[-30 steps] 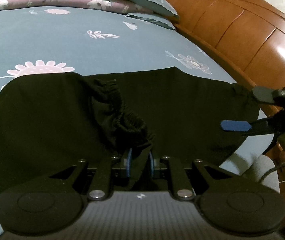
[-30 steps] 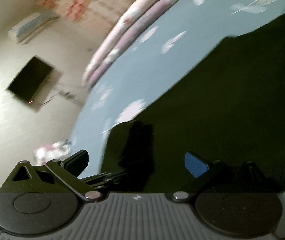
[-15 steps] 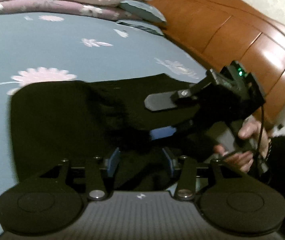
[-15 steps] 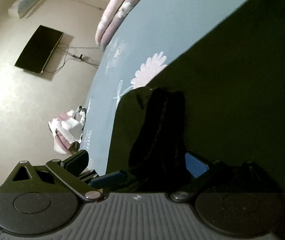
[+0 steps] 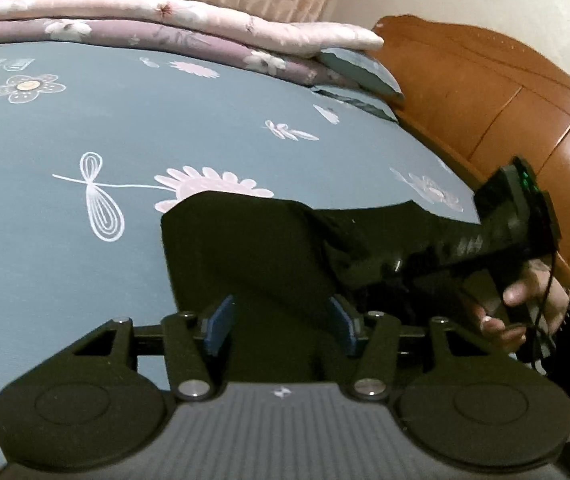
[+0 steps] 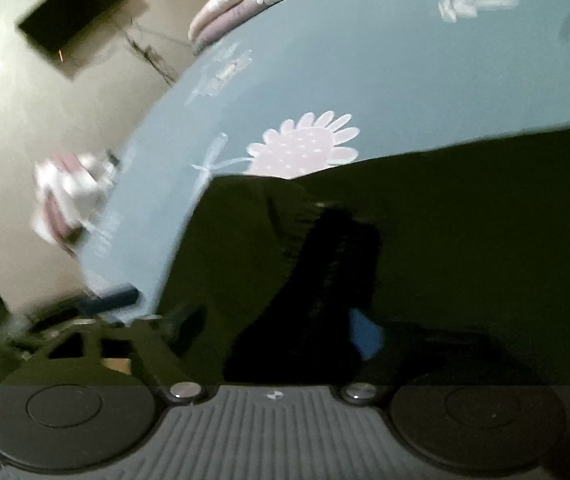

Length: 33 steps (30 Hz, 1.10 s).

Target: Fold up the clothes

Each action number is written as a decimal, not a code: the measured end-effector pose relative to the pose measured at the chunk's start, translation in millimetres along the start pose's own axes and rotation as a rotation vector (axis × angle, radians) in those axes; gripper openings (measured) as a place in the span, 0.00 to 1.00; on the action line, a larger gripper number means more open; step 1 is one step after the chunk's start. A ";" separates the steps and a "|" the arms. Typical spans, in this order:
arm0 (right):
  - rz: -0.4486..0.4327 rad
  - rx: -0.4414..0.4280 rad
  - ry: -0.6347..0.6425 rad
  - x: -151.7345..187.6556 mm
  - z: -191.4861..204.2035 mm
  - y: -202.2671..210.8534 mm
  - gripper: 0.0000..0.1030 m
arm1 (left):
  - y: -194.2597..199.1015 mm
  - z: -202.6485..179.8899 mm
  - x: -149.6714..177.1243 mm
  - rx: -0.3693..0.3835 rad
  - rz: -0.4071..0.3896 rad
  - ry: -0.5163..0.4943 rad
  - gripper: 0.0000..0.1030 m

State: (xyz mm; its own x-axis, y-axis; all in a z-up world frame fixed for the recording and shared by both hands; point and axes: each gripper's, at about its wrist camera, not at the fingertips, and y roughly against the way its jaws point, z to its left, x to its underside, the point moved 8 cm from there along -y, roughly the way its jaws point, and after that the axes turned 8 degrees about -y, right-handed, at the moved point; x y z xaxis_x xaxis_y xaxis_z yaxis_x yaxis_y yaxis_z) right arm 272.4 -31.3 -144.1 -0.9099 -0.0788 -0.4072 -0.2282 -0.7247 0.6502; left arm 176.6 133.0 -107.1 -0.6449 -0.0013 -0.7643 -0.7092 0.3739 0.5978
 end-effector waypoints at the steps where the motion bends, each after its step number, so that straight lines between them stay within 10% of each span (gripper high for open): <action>1: -0.004 0.041 0.035 2.3 -0.4 2.4 0.50 | -0.2 1.6 -0.5 0.000 -0.003 0.004 0.54; 14: -0.078 0.051 -0.003 11.9 1.2 54.9 0.31 | -31.1 6.1 9.4 0.047 0.064 0.026 0.55; 23: -0.133 0.114 -0.084 17.9 -28.9 68.1 0.64 | -34.2 -5.5 3.8 0.036 0.112 -0.067 0.61; 33: -0.225 0.112 -0.147 27.4 -53.4 95.4 0.68 | -72.8 16.8 -45.8 -0.015 0.038 -0.068 0.61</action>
